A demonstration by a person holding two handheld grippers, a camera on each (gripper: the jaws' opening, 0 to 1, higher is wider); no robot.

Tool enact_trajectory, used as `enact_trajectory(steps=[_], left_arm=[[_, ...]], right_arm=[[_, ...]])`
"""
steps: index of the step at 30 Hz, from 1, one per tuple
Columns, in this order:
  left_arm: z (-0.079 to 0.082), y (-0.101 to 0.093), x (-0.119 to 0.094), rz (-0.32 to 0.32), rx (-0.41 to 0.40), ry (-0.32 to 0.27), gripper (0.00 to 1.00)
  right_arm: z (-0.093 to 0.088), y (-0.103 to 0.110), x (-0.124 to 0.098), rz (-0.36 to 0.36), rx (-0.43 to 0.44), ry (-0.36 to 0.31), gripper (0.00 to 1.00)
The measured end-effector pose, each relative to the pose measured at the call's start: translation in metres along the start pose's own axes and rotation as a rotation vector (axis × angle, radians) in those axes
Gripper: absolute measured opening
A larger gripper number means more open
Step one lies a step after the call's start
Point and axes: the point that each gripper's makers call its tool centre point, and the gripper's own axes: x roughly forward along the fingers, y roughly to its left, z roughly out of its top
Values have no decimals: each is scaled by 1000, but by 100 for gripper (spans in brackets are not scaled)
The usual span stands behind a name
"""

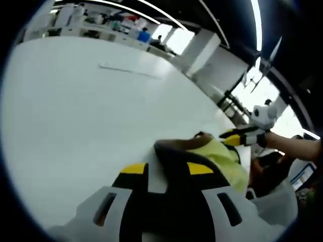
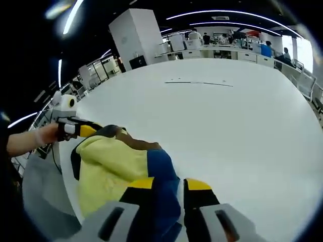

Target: Fold the garment on the visible template until the final outline fits inside the template.

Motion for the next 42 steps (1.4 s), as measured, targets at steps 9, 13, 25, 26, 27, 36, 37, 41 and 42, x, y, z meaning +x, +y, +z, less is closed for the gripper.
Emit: enact_trajectory(steps=[9,13,25,26,27,36,37,41,42], left_arm=[[2,3,11,-19,-21,3,22],[3,2,14,-28,-21,5,19],[0,1,18,-53,-27,20,15],[0,0,18,-59,-37,20,16],[1,-1,18,-66,-44,12,16],[12,-4,15,-140,-153,-44,22],[13,-4,16,-142,-155,-46,22],[16,-4,21,-158,-196,-65,20],[16,-4,22,-156,-194,-63,19]], right_arm=[[-7,-4,5,-1,0,38,16],[-7,-4,5,4,7,44,10],[-12,-6,7,4,26,65,2],[-12,-6,7,0,23,65,1],[-12,-7,7,-1,20,63,0],[-12,-6,7,3,21,64,0],[-12,-5,7,3,19,64,0],[-13,-7,7,2,27,68,0],[-13,-7,7,1,28,67,0]])
